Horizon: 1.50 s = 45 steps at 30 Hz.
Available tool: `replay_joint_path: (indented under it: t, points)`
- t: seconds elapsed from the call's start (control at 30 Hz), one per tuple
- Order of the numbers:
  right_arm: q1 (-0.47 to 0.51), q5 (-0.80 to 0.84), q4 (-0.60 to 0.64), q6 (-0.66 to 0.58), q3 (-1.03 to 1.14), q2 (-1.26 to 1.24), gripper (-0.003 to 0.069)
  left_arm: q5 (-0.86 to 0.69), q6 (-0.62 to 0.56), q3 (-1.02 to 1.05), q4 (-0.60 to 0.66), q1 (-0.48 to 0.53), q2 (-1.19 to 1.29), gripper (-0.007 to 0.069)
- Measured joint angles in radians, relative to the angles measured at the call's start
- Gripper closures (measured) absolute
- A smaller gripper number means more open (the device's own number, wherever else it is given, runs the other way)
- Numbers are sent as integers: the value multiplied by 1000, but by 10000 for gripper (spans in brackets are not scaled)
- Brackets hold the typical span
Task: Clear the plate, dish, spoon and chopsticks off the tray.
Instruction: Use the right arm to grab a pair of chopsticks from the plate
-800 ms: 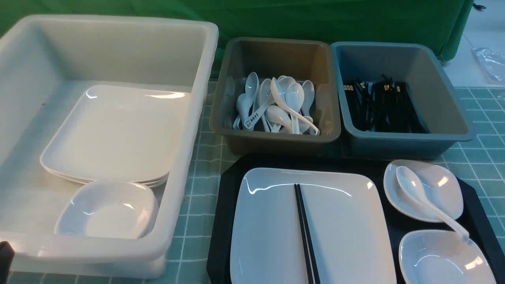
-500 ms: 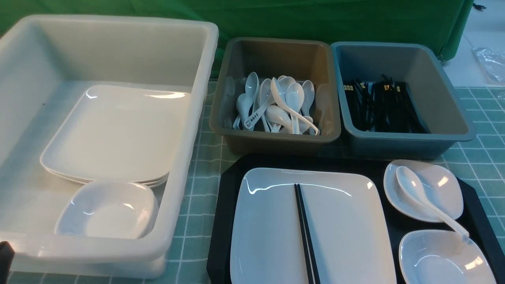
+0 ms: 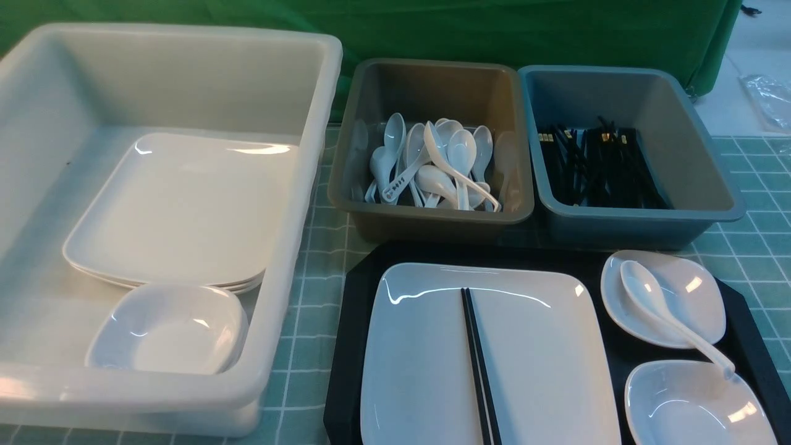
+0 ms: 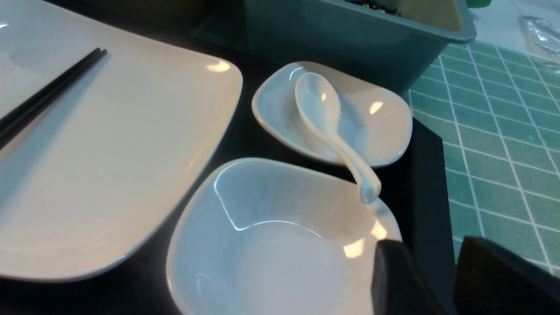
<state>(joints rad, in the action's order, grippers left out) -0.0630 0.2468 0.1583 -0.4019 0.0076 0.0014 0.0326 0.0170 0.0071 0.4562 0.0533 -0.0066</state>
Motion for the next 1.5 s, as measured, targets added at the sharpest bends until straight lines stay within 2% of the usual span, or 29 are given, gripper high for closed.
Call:
replay_joint_path:
  t: [0.13,0.2,0.33,0.37,0.4,0.47,0.5,0.53,0.57,0.6,0.7,0.77,0.83,0.9,0.97,1.07,1.13,1.17,1.2,1.23,1.27,1.33,1.37,1.4,1.43,1.47,1.5]
  points:
    - [0,-6,0,0,0,0,417,92,62,0,100,0,0,607]
    - [0,-15,0,0,0,0,417,168,157,0,118,0,0,607]
    - [0,-71,24,54,0,0,417,349,352,-8,67,0,1,607]
    - [0,-83,35,64,0,0,417,354,360,-11,55,0,1,607]
    - [0,-138,83,186,0,0,417,358,410,-63,-5,0,1,607]
    - [0,-186,110,295,0,0,417,349,422,-108,-44,0,1,607]
    - [0,-247,131,420,0,0,417,303,437,-211,-125,0,21,607]
    - [0,-247,131,437,0,0,417,284,437,-237,-133,0,30,607]
    - [0,-292,137,515,0,0,417,252,438,-277,-157,0,44,607]
    - [0,-357,143,603,0,0,417,140,440,-390,-223,0,98,607]
    - [0,-456,146,663,0,0,417,-166,415,-626,-292,0,259,607]
    - [0,-527,146,689,0,0,417,-470,281,-801,-275,0,420,607]
    - [0,-563,146,710,-3,0,421,-663,167,-917,-221,0,549,607]
    - [0,-520,147,717,-28,0,440,-765,91,-971,-170,0,651,607]
    - [0,-389,147,687,-106,10,495,-858,-6,-1021,-94,0,761,607]
    - [0,-130,146,564,-287,83,602,-933,-109,-1069,3,0,882,615]
    - [-1,-39,146,518,-357,130,620,-955,-143,-1090,41,0,942,619]
    - [-1,115,146,451,-482,233,631,-979,-172,-1114,90,-11,1016,621]
    - [-1,131,146,434,-495,245,631,-980,-175,-1117,92,-14,1023,622]
    - [-1,231,146,387,-589,338,633,-984,-186,-1130,93,-46,1065,624]
    - [-1,349,145,346,-665,419,633,-984,-182,-1138,73,-88,1094,624]
    - [-1,446,145,326,-734,502,633,-983,-154,-1141,22,-142,1117,624]
    - [-1,543,151,299,-803,610,634,-986,-94,-1143,-56,-223,1140,624]
    - [-1,566,153,291,-820,623,634,-985,-76,-1143,-68,-233,1143,624]
    - [-1,607,163,272,-850,676,634,-989,-33,-1145,-135,-276,1152,624]
    - [-1,674,200,224,-903,790,632,-1004,66,-1145,-265,-375,1167,624]
    - [-1,713,229,195,-926,861,627,-1008,99,-1145,-308,-417,1170,624]
